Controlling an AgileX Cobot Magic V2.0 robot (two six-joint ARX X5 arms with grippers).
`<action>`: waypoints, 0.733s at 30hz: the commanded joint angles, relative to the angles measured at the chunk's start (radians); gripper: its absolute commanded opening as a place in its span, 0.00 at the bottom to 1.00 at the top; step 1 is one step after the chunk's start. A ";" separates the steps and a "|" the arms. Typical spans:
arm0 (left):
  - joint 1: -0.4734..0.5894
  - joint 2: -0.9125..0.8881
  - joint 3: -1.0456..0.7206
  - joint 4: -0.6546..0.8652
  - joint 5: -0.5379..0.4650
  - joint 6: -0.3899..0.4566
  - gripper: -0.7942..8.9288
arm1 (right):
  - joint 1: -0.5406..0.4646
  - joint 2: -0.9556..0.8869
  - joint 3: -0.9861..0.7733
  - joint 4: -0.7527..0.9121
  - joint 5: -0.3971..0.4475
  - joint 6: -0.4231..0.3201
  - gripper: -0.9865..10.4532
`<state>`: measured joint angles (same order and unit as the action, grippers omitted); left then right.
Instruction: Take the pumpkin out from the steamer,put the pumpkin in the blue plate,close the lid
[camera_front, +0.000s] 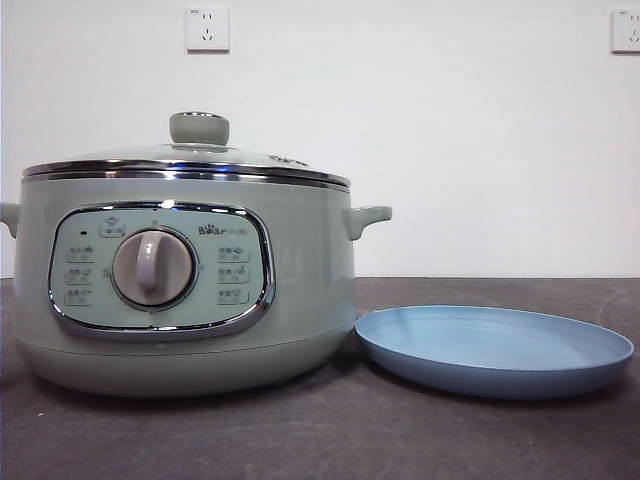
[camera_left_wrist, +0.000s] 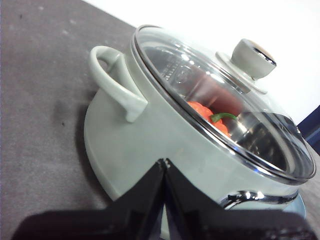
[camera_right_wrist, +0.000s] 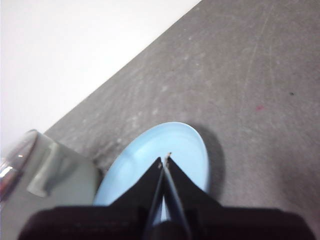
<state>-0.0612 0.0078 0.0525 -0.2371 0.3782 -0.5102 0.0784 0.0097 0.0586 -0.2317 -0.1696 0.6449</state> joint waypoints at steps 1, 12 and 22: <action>0.004 0.011 0.063 -0.014 -0.035 -0.005 0.08 | 0.000 0.006 0.051 0.013 -0.016 0.010 0.07; 0.004 0.241 0.322 -0.027 -0.085 0.106 0.08 | 0.000 0.167 0.322 -0.065 -0.015 -0.166 0.07; 0.003 0.502 0.584 -0.093 -0.028 0.303 0.08 | 0.000 0.430 0.600 -0.101 -0.070 -0.365 0.07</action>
<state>-0.0608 0.4976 0.6235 -0.3290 0.3473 -0.2710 0.0784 0.4198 0.6376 -0.3347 -0.2295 0.3382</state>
